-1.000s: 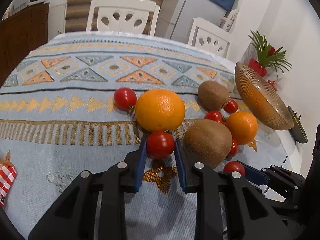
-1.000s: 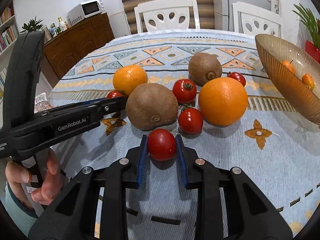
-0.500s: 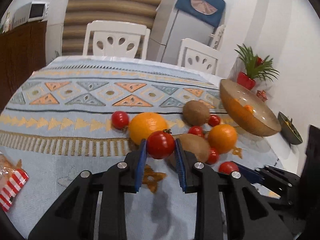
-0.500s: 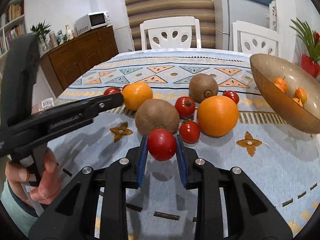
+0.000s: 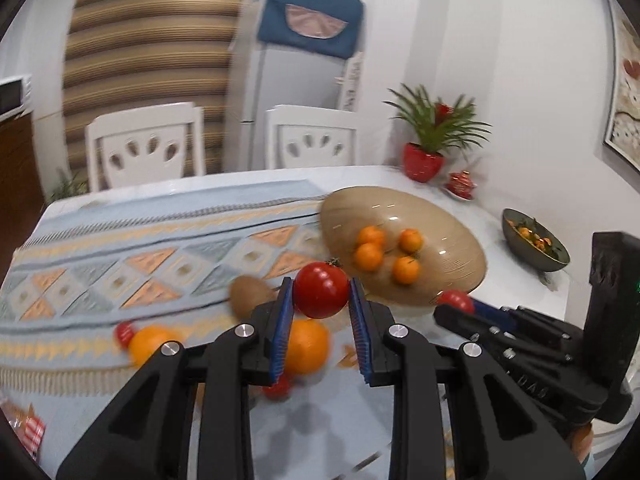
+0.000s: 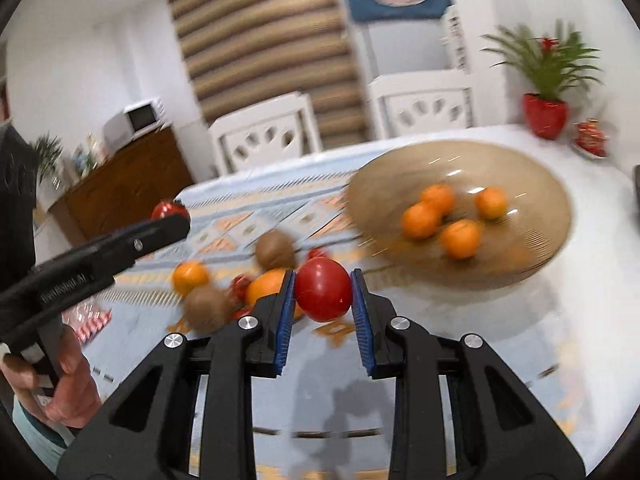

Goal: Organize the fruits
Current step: 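Carry both cherry tomatoes over the glass bowl and open both grippers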

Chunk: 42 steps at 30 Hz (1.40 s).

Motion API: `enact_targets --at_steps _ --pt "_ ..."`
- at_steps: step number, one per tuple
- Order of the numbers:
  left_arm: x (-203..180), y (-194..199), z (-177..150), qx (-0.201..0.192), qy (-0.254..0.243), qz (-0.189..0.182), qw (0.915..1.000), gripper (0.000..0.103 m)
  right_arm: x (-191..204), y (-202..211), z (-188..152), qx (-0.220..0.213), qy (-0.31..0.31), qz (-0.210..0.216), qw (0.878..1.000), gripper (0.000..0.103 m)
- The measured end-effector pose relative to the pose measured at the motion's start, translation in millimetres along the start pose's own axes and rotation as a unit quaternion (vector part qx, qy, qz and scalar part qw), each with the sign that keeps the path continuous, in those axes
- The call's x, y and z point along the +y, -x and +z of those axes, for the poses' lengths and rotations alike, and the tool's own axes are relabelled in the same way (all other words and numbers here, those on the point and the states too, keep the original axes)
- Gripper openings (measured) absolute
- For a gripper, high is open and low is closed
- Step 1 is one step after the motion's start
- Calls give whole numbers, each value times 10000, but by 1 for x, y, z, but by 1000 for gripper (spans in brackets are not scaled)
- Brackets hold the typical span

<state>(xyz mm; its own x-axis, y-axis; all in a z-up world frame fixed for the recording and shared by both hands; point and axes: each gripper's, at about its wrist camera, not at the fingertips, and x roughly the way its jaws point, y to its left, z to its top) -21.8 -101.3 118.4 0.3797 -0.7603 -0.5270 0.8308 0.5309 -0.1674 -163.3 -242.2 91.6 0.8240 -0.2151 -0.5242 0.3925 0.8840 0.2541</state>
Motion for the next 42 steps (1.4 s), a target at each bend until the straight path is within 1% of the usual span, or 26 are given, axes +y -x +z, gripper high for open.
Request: enact_targets --at_steps 4,10,13,15,21,26,27,30,36,42 --pt "-34 -30 15 80 -164 -248 9995 26 -33 13 12 -190 -160 -294 9993 28" --pt "-64 -76 22 349 -269 -445 9980 26 -79 14 24 -220 -452 -600 9969 28" --pt "-68 -98 23 503 -219 -514 9972 26 -94 4 27 -171 -516 -697 9961 29" --pt "-69 -113 22 623 -135 -583 9963 26 -103 -6 26 -57 -530 -859 9949 29" --pt "-75 -142 20 848 -79 -653 9942 26 -116 -24 22 145 -616 -940 9936 29" --pt "-77 -151 17 958 -71 -672 9931 28 -119 -31 20 222 -619 -1005 9928 29" --pt "-77 -152 16 969 -44 -666 9931 28 -119 -31 20 222 -617 -1032 9925 31" --pt "-73 -150 14 975 -25 -646 9931 29 -120 -29 21 179 -608 -1095 9920 31" --pt "-59 -133 11 902 121 -632 9938 29 -119 -17 19 110 -722 -1074 9915 31" --pt "-46 -110 7 797 270 -610 9946 30 -106 -9 12 147 -687 -1036 9921 31"
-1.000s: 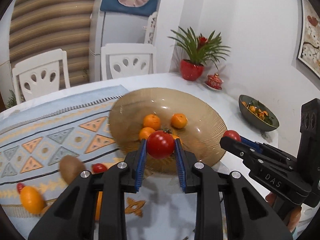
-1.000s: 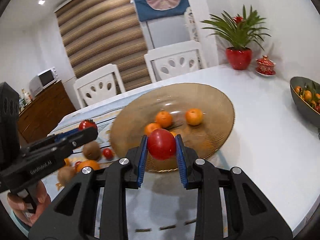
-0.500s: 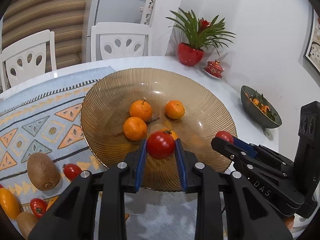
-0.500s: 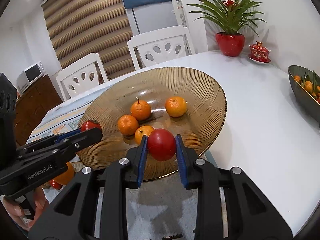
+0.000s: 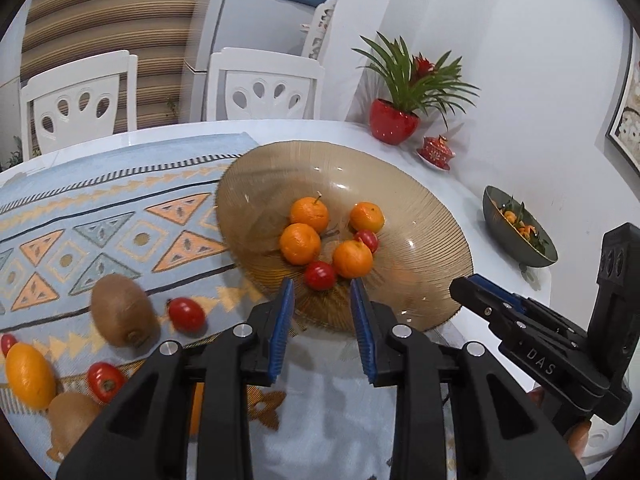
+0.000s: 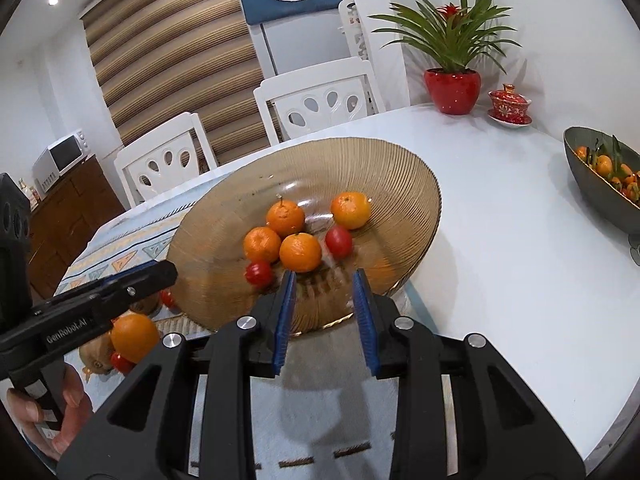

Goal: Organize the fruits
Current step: 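Carry both cherry tomatoes over the glass bowl and open both grippers, then move both grippers back toward the kiwis and tomatoes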

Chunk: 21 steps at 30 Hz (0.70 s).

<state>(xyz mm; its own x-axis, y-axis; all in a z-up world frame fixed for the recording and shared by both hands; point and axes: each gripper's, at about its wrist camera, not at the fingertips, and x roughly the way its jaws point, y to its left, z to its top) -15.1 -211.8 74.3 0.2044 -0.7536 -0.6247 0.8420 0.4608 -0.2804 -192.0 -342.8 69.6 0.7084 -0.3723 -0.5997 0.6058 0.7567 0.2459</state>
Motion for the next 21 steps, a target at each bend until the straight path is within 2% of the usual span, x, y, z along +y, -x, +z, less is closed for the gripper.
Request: enact_targets --at_steps 2,4,10,12,18,21 --pt "3 11 -3 -60 24 18 10000 34 7 4 -2 16 27 44 10000 31" --pt "7 22 -6 -140 58 49 9999 45 15 8 -4 7 74 95 9999 32" --pt "21 62 -17 -410 93 107 9991 47 45 20 -10 -8 316 222 9993 36" --pt "27 75 -21 -490 158 132 9986 51 59 23 -14 -2 412 279 9988 36" --pt "60 117 -42 -707 401 396 9959 54 92 25 -28 77 646 468 9968 40" --pt "85 136 -61 -795 632 627 9929 60 112 17 -41 205 705 659 9951 43"
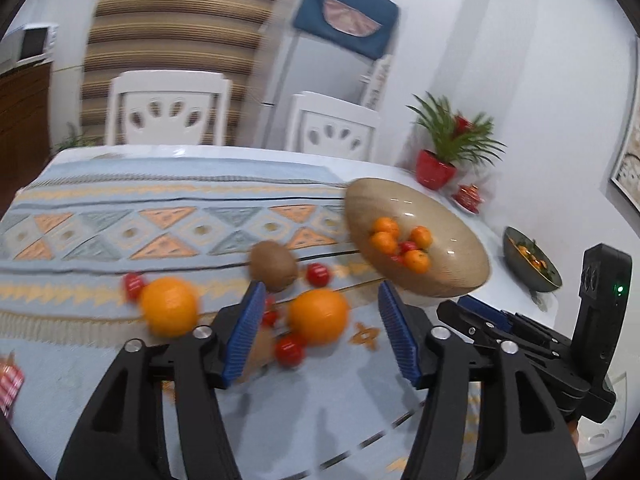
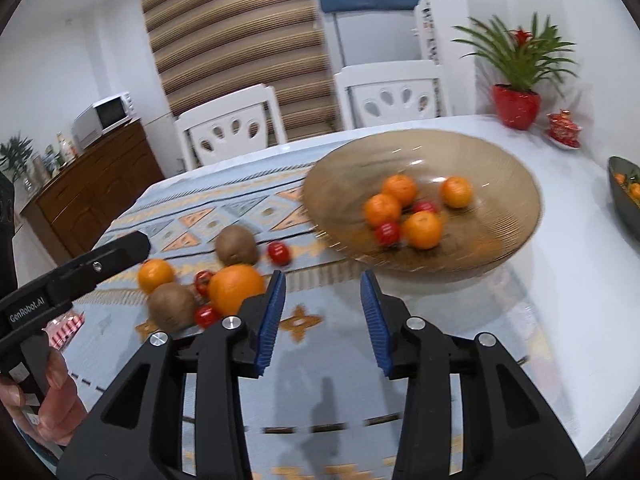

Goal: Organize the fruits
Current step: 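Move both grippers back toward the kiwis and tomatoes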

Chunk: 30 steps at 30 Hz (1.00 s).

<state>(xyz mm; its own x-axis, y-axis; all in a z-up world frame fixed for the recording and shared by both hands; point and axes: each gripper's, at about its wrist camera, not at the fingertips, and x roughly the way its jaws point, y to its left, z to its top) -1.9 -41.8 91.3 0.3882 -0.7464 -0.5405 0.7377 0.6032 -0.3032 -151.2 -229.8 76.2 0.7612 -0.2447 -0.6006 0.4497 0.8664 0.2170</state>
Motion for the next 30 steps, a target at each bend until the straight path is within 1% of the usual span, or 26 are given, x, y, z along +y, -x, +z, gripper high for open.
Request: enact_targets --at_steps 4,6,9,10,11,12,13,14,15,17,18,20,22,25,30 --pt "35 11 -18 -9 120 435 9990 60 19 -21 -17 208 31 142 9997 49" --pt "51 11 -27 46 216 604 9979 60 25 -32 -26 326 -19 246 9992 57" --pt "76 6 -42 182 405 849 9954 60 29 -46 -39 495 -56 201 9986 60" --pt "84 4 -48 225 477 892 9946 60 32 -49 -39 553 19 108 9984 60" --pt "89 2 -51 251 565 887 9941 60 34 -48 -40 508 67 101 9986 62" --pt "94 2 -52 259 712 797 9939 60 36 -46 -40 451 104 85 9989 72" --pt "96 5 -51 153 789 670 9945 60 35 -46 -42 434 119 55 9990 76" --pt "95 7 -51 67 737 687 9949 64 35 -47 -42 440 124 27 9990 77" --pt "93 8 -51 18 704 715 9949 74 35 -48 -42 466 126 29 9988 77" --pt "89 10 -53 -65 581 741 9955 76 34 -49 -44 523 128 65 9985 78" --pt "85 11 -53 -79 501 759 9958 78 34 -50 -44 545 132 62 9984 80" --pt "76 10 -54 -94 299 853 9959 82 36 -54 -44 611 172 -10 9980 83" --pt "71 9 -54 -87 185 899 9957 87 40 -57 -45 668 279 -83 9973 83" --pt "67 9 -55 -118 92 943 9954 90 48 -59 -48 696 482 -198 9962 83" --pt "65 9 -55 -127 69 977 9951 91 55 -60 -50 694 705 -302 9946 83"
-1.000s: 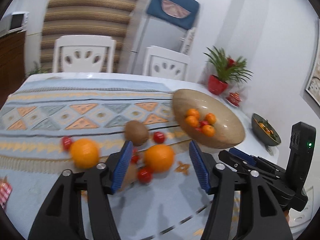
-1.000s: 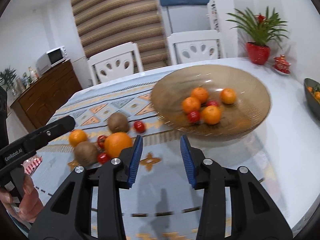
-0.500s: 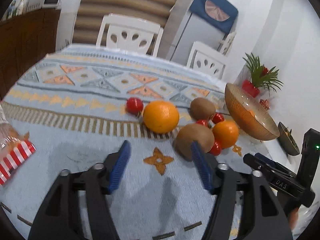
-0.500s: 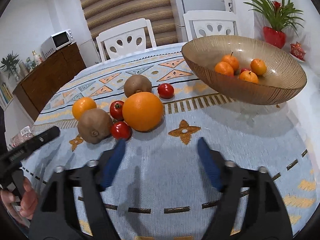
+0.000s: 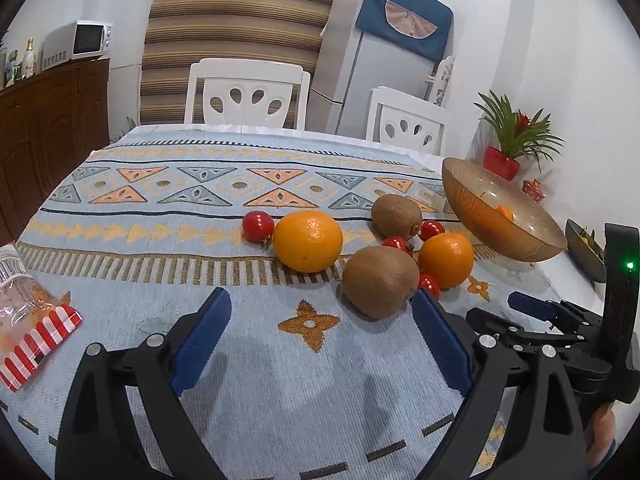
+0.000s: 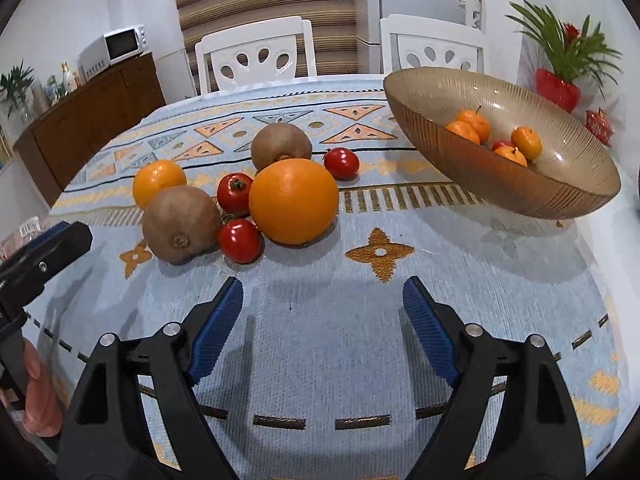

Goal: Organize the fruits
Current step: 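Move both grippers back toward the kiwis and tomatoes, then close the left gripper around a brown kiwi while the right grasps a cherry tomato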

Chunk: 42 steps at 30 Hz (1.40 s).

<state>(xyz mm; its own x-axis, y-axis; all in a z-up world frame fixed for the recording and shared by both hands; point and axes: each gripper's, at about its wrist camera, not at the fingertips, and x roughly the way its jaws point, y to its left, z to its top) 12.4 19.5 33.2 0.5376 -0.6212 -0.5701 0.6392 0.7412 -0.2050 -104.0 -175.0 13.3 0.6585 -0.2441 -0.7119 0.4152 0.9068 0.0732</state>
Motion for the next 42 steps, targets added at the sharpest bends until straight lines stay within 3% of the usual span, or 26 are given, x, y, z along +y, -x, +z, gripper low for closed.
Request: enact_targets --at_steps 4,6,8,12,15,20,26,31,35,37,40,42 --pt "1 -4 1 150 7 -46 9999 89 0 0 1 -3 35 56 10000 77" --pt "4 -9 3 356 103 -105 9993 85 1 -2 2 105 53 204 9997 57" --pt "9 -12 6 698 329 -327 9965 78 3 -5 3 223 52 358 9991 47" --pt "3 0 21 877 424 -698 9928 77 6 -8 6 400 -143 824 9957 46" --pt "-11 -2 32 973 196 -711 9925 77 14 -14 12 575 -178 1008 9931 46" --pt "-25 -39 33 1198 -98 -750 9899 77 30 -24 24 671 42 938 9933 46" --pt "-26 -64 30 1194 -4 -1088 9869 77 30 -37 29 730 88 824 9939 47" --pt "-24 -71 26 1030 11 -1121 9883 78 36 -43 34 658 278 722 9948 46" --pt "-14 -74 24 985 267 -1312 9861 78 39 -47 34 652 342 687 9949 46" --pt "-15 -78 24 1037 265 -1277 9860 78 37 -49 34 645 313 695 9950 43" --pt "-23 -77 22 1040 74 -1203 9872 78 40 -51 35 645 340 672 9951 31" --pt "-24 -76 21 1018 23 -1162 9880 77 41 -50 35 633 377 627 9953 30"
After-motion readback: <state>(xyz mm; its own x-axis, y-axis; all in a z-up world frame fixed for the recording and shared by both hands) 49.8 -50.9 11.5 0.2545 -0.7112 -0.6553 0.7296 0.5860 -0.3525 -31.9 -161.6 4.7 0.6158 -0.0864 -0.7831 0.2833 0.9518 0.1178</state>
